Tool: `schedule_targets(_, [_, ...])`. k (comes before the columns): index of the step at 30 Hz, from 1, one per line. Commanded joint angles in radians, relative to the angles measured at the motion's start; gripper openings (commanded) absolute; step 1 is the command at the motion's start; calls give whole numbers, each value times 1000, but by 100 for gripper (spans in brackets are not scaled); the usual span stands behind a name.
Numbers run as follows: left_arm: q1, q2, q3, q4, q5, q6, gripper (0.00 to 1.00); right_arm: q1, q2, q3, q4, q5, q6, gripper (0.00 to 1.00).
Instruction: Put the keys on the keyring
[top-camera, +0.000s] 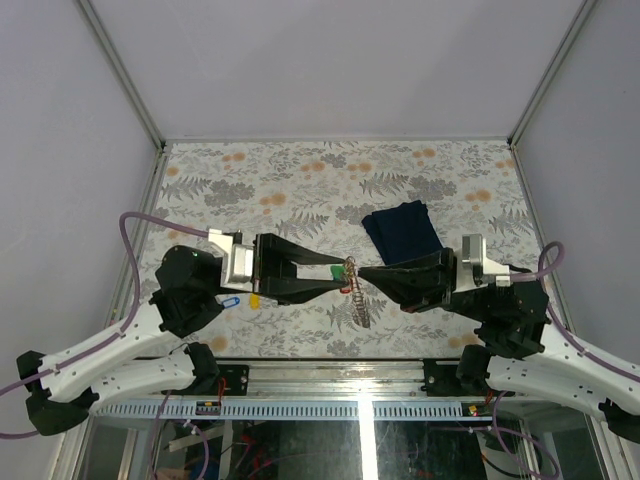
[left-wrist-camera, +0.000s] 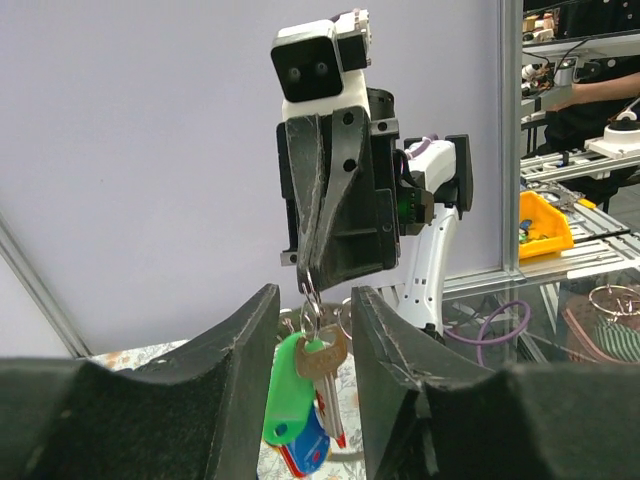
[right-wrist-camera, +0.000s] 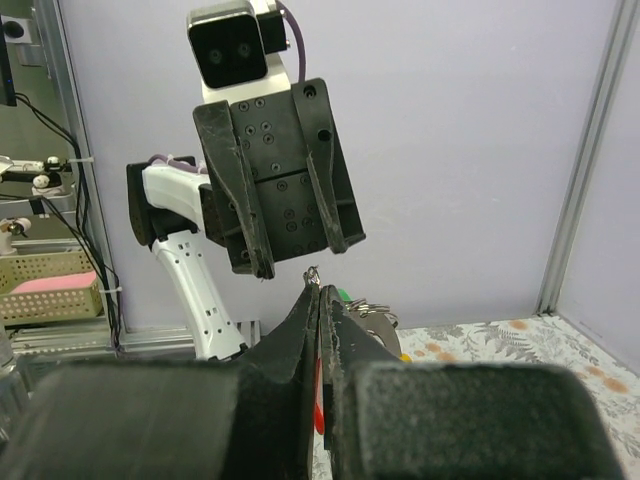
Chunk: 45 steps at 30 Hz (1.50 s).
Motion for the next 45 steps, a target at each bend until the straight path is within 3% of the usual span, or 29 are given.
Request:
schedule_targets(1, [-13, 1, -18, 77, -36, -41, 35, 3, -23, 5, 81, 39, -17, 0])
schedule_targets(25, [-34, 53, -5, 93, -50, -56, 26, 4, -17, -2, 68, 40, -30, 0])
schedule_targets(33, [-35, 55, 1, 85, -58, -59, 13, 3, -19, -1, 52, 39, -39, 0])
schedule_targets(38, [-36, 63, 17, 46, -76, -58, 0, 3, -20, 0, 46, 35, -43, 0])
schedule_targets(45, [-35, 48, 56, -91, -142, -43, 0, 3, -34, 14, -18, 30, -82, 0])
